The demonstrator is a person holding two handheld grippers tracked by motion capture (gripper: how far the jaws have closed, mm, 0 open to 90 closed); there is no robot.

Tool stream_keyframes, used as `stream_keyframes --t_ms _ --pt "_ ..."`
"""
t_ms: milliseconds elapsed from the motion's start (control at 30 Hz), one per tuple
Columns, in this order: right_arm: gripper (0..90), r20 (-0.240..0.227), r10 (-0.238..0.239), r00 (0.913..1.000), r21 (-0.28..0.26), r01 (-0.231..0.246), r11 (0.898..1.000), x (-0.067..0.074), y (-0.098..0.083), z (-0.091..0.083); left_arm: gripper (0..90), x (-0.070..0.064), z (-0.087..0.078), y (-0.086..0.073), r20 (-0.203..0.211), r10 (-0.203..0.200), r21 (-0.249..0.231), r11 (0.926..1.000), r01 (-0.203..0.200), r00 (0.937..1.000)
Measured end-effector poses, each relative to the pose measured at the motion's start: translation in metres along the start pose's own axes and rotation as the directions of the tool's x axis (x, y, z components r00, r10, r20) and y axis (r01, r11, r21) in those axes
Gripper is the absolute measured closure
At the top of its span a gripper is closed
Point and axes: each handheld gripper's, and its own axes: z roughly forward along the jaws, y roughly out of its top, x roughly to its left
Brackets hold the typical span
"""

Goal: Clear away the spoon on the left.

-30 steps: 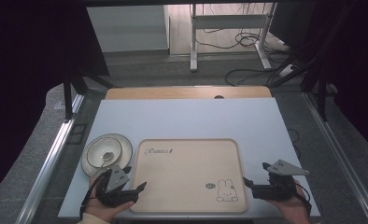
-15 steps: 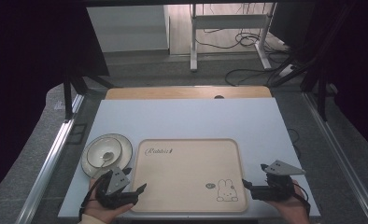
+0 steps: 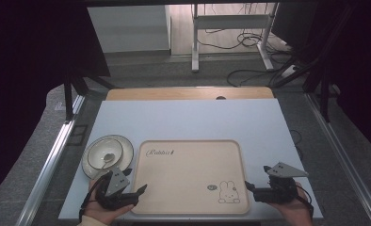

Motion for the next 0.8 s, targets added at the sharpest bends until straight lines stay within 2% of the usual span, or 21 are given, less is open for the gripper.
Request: stream_keyframes --t_ms 267,567,800 --pt "12.4 0.004 -0.003 1.0 0.003 0.003 1.0 -0.001 0.0 0.001 27.6 0.001 -0.001 0.001 -0.003 -0.005 -0.002 1.0 0.005 1.0" --pt "12.5 0.011 -0.008 0.9999 0.003 0.008 1.0 -0.001 0.0 0.001 27.2 -0.001 -0.009 0.008 -0.016 -0.005 -0.022 0.9997 0.005 0.9999" --pt "12.5 0.011 -0.01 0.9999 0.005 0.01 1.0 -0.001 0.0 0.001 27.0 -0.001 -0.017 0.013 -0.043 0.019 -0.023 0.9995 -0.02 0.9989"
